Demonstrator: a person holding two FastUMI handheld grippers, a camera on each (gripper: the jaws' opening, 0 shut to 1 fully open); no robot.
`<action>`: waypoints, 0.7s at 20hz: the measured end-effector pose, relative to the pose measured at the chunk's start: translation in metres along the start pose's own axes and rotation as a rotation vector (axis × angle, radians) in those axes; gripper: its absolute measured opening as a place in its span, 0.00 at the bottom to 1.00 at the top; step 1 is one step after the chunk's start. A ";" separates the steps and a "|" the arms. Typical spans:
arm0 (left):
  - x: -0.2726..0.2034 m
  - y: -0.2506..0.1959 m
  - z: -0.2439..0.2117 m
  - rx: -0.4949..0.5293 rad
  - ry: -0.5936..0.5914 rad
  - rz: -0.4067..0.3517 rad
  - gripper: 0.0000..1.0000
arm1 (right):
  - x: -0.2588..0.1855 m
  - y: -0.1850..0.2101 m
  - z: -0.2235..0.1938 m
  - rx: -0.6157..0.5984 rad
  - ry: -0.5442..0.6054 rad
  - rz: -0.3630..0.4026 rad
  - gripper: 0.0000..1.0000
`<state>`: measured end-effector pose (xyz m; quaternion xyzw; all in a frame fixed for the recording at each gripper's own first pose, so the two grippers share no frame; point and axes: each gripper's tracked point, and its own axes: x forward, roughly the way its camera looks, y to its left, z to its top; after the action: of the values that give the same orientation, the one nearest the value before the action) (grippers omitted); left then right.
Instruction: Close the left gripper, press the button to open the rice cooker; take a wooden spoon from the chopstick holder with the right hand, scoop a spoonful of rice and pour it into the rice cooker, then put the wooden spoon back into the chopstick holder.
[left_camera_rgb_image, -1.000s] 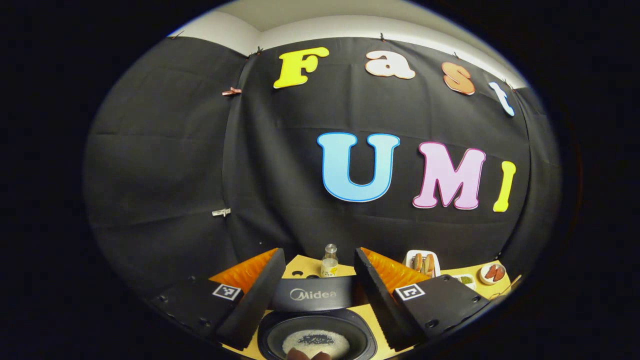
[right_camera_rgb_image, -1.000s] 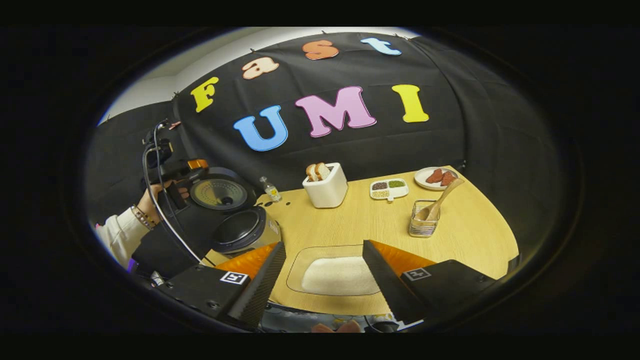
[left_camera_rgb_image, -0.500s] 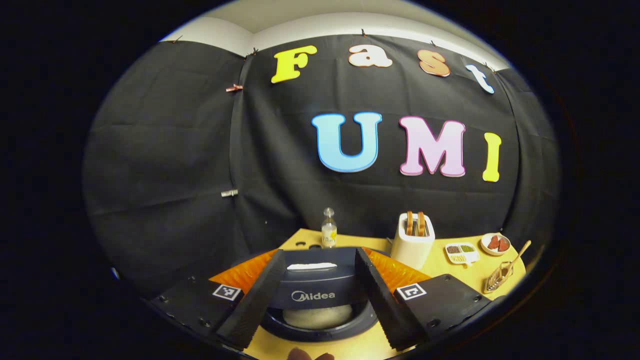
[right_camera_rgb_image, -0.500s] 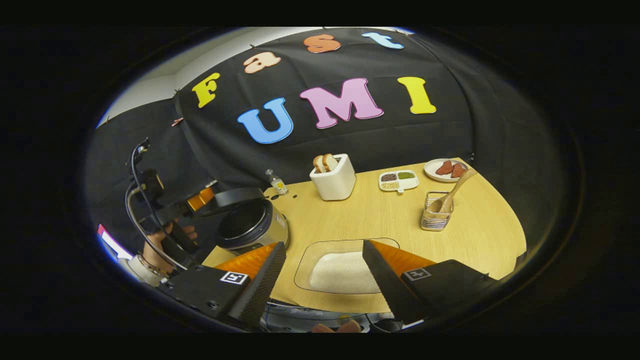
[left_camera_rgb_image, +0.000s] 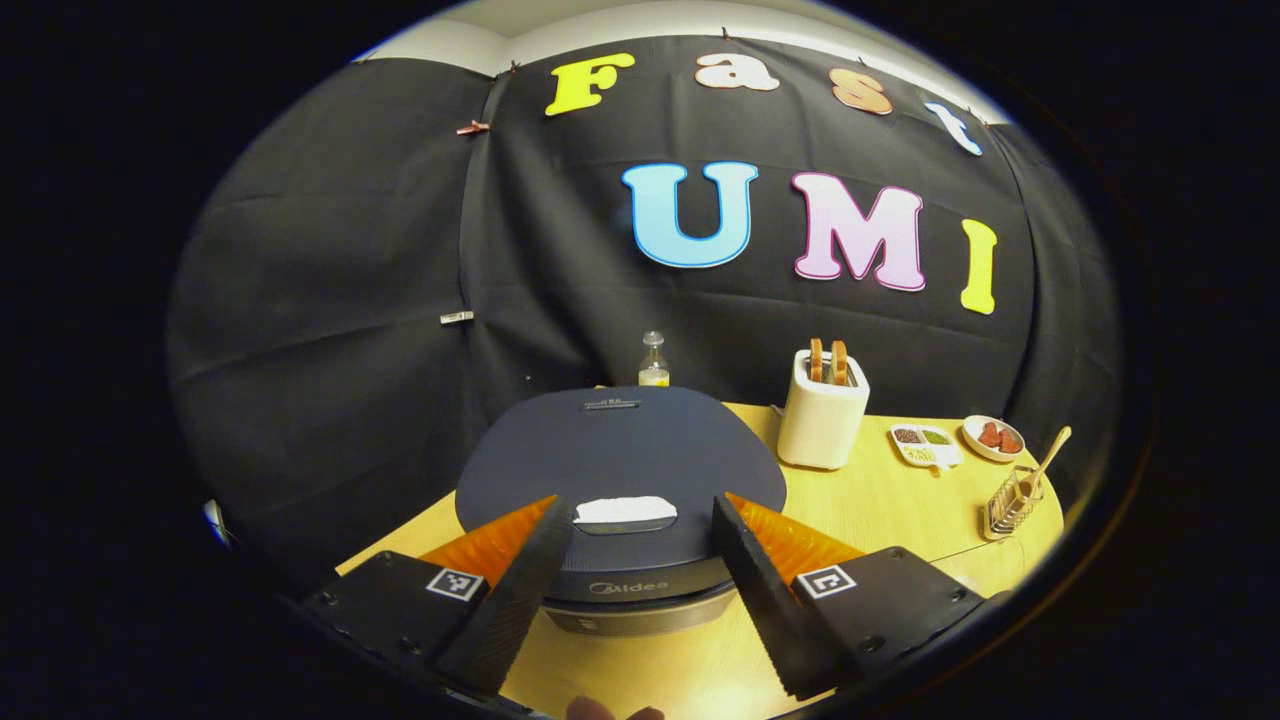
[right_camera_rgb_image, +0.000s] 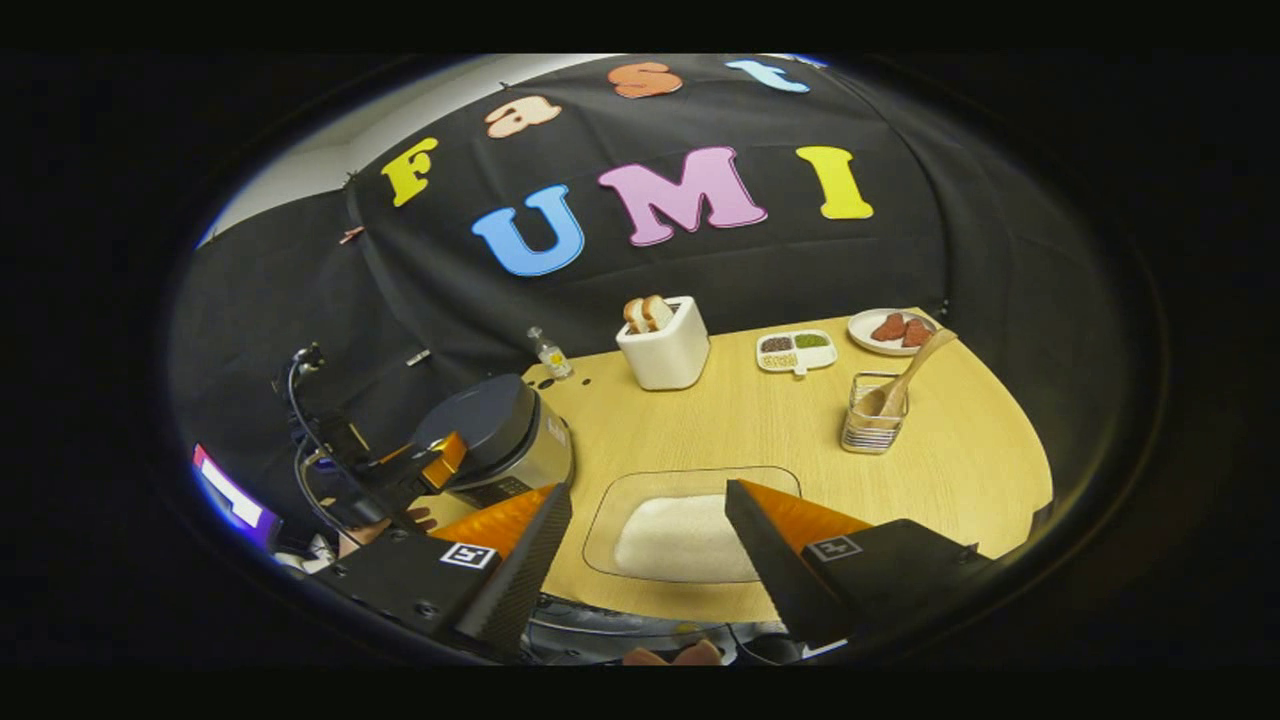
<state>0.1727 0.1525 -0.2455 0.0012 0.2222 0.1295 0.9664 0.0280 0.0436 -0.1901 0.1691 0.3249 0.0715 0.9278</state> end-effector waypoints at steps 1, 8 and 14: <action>-0.004 -0.001 -0.001 -0.001 0.007 0.009 0.99 | 0.000 0.000 0.000 -0.002 0.000 -0.002 0.96; -0.001 0.000 -0.003 -0.013 -0.062 0.040 0.99 | 0.002 0.002 -0.006 0.000 0.012 0.002 0.96; -0.002 -0.001 -0.013 -0.013 -0.091 0.039 1.00 | 0.001 -0.003 -0.010 0.015 0.016 -0.005 0.96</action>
<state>0.1658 0.1502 -0.2569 0.0052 0.1769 0.1496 0.9728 0.0231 0.0440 -0.1990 0.1749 0.3334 0.0683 0.9239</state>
